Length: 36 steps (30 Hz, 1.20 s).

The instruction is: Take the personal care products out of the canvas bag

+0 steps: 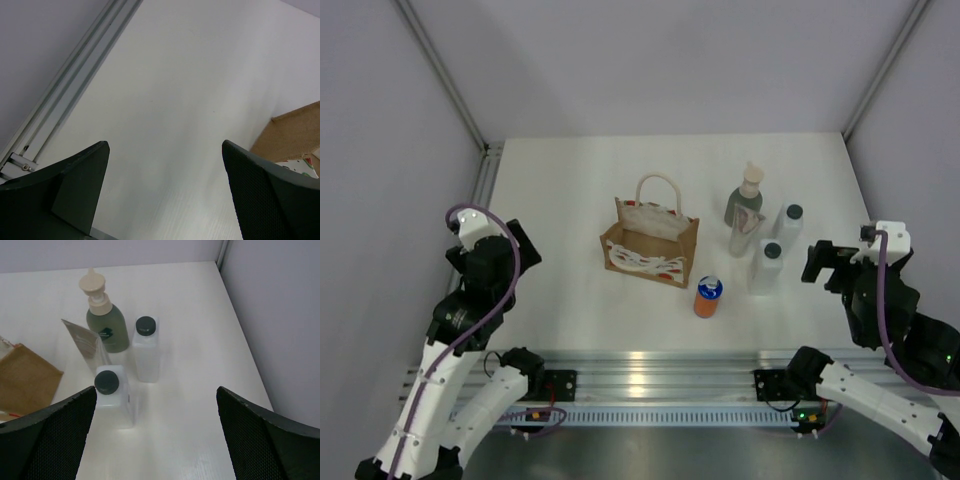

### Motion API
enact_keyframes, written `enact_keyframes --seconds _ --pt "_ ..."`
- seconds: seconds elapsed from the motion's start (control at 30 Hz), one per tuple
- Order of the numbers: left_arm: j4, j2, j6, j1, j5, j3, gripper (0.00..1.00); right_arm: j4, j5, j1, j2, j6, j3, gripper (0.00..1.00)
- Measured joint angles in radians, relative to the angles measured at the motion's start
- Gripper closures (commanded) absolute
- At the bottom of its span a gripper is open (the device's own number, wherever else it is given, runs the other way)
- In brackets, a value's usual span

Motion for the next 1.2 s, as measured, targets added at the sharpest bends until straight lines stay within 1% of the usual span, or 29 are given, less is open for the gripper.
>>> enact_keyframes --seconds 0.13,0.37,0.7,1.2 --pt "0.003 -0.023 0.013 0.041 0.012 -0.001 0.02 -0.016 0.044 0.0 -0.002 -0.049 0.003 0.01" --pt "0.027 -0.094 0.032 0.046 0.033 -0.013 0.02 -0.026 0.075 0.0 -0.003 -0.076 -0.002 0.01" --pt "0.047 -0.089 0.041 0.046 0.042 -0.018 0.02 -0.029 0.073 0.0 -0.059 -0.091 -0.009 0.01" --pt "0.05 -0.067 0.046 0.046 0.078 -0.021 0.02 -0.027 0.072 0.0 -0.052 -0.091 -0.027 0.01"
